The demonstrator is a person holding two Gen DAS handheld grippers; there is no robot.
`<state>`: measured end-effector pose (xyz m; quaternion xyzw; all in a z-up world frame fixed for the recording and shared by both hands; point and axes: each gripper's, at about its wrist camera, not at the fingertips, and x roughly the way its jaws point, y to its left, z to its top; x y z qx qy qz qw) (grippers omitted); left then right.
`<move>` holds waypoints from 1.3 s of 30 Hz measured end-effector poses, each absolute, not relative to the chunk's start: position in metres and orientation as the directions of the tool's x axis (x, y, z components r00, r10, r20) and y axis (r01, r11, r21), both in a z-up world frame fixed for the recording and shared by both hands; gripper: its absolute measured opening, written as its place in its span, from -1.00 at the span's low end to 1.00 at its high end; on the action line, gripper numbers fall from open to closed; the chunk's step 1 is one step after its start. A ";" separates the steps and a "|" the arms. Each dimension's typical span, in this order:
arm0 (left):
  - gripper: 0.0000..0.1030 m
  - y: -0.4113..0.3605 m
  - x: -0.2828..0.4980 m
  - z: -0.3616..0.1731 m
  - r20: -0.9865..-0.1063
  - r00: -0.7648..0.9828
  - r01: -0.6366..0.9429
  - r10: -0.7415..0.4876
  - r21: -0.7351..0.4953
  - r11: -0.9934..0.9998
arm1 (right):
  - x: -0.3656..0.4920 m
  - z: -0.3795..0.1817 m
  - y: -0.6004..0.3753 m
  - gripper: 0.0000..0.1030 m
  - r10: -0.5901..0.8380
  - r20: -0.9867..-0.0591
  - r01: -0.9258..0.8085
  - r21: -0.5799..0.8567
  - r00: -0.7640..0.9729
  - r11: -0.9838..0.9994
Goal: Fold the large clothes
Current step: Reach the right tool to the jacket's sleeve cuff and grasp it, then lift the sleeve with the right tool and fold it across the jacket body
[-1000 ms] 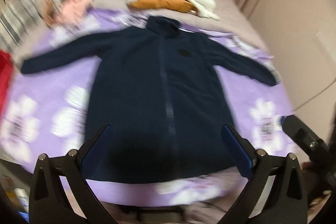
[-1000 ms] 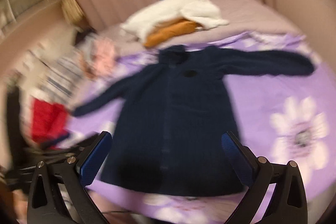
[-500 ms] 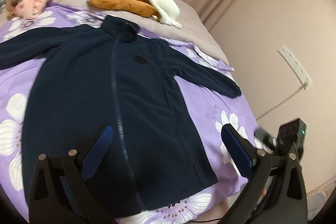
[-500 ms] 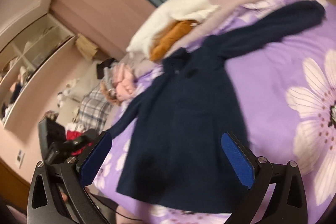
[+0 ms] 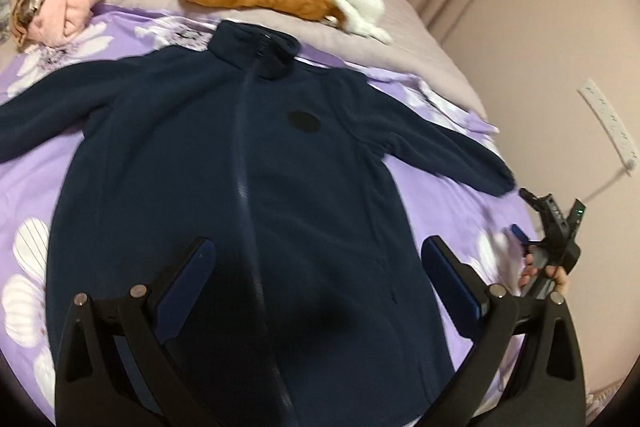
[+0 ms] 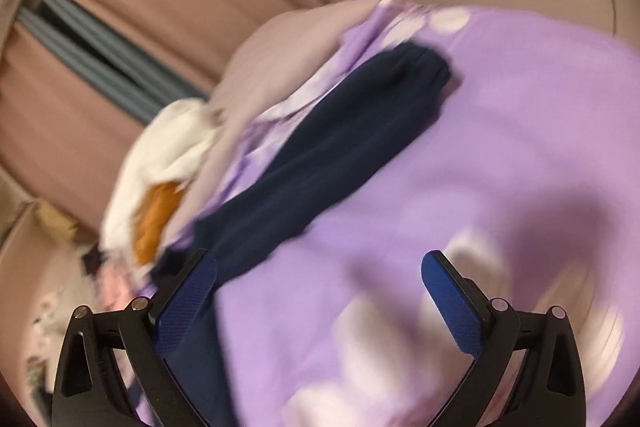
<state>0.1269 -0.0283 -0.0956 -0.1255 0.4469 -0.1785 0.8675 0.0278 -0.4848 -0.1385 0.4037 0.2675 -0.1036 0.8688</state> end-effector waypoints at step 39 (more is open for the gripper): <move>1.00 -0.004 0.220 -0.132 -0.794 0.491 0.048 -0.358 -0.386 0.921 | 0.145 -0.022 -0.454 -0.69 -0.105 -0.476 0.334 0.426 0.873 0.841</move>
